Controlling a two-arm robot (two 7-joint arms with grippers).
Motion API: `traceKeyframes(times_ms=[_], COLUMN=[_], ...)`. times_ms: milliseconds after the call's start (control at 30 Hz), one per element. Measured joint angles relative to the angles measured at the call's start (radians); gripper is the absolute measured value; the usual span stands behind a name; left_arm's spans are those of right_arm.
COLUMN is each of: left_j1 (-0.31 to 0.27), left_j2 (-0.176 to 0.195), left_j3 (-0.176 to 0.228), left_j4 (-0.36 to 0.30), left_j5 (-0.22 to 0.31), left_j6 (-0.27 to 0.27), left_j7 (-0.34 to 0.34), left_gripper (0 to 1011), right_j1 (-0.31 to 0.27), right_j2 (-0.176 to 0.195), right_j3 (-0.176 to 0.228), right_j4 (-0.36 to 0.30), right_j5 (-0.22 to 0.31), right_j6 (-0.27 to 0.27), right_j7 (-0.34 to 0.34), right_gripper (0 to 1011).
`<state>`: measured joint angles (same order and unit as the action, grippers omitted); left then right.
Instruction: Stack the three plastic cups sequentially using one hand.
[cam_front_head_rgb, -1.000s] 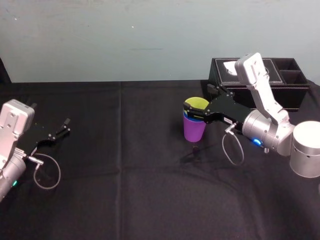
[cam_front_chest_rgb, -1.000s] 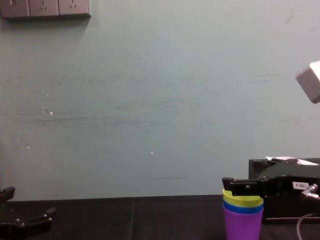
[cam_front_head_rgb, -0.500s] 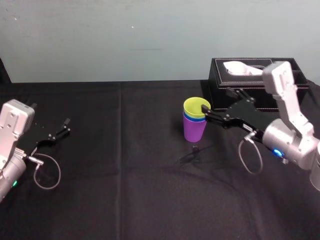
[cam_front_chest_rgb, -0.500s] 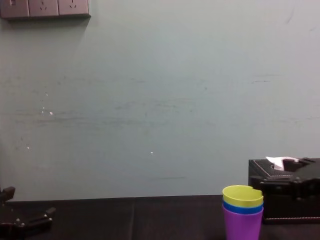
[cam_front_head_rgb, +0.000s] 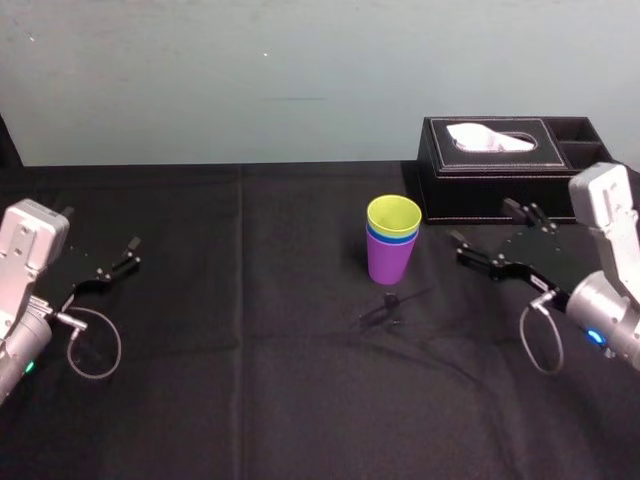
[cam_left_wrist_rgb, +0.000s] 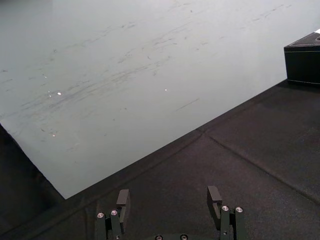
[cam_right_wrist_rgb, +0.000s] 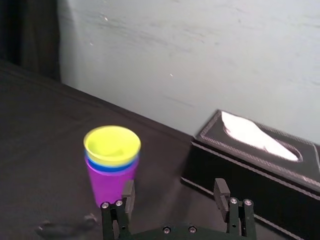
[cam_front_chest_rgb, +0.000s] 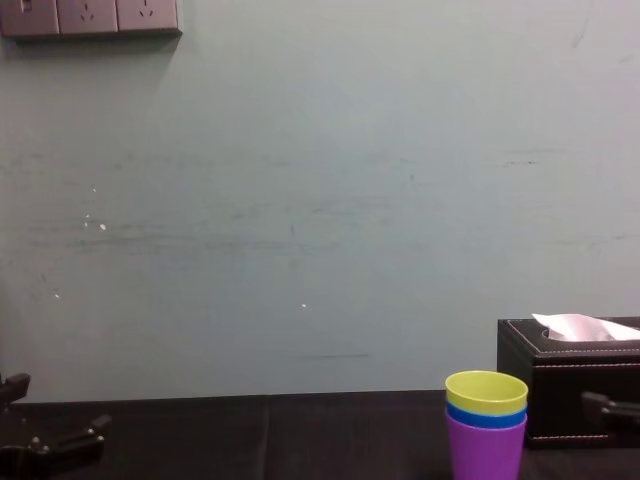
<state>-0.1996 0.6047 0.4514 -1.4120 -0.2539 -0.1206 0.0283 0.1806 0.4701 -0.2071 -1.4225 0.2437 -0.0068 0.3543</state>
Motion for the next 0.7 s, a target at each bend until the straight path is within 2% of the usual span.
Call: traceKeyframes(times_ms=[333,700], left_j1=[0.0,0.0], left_j2=[0.0,0.0], left_j3=[0.0,0.0], left_j4=[0.0,0.0], left_j5=[0.0,0.0], left_j6=[0.0,0.0], left_j7=[0.0,0.0], left_gripper=[1010,1010], right_j1=[-0.006,-0.006], right_j2=[-0.001,-0.001], right_j3=[0.028,0.028], right_j4=[0.094,0.087], right_j5=[0.009,0.009], right_j6=[-0.023,-0.023], right_j7=[0.032,0.032], right_gripper=[1004,1004])
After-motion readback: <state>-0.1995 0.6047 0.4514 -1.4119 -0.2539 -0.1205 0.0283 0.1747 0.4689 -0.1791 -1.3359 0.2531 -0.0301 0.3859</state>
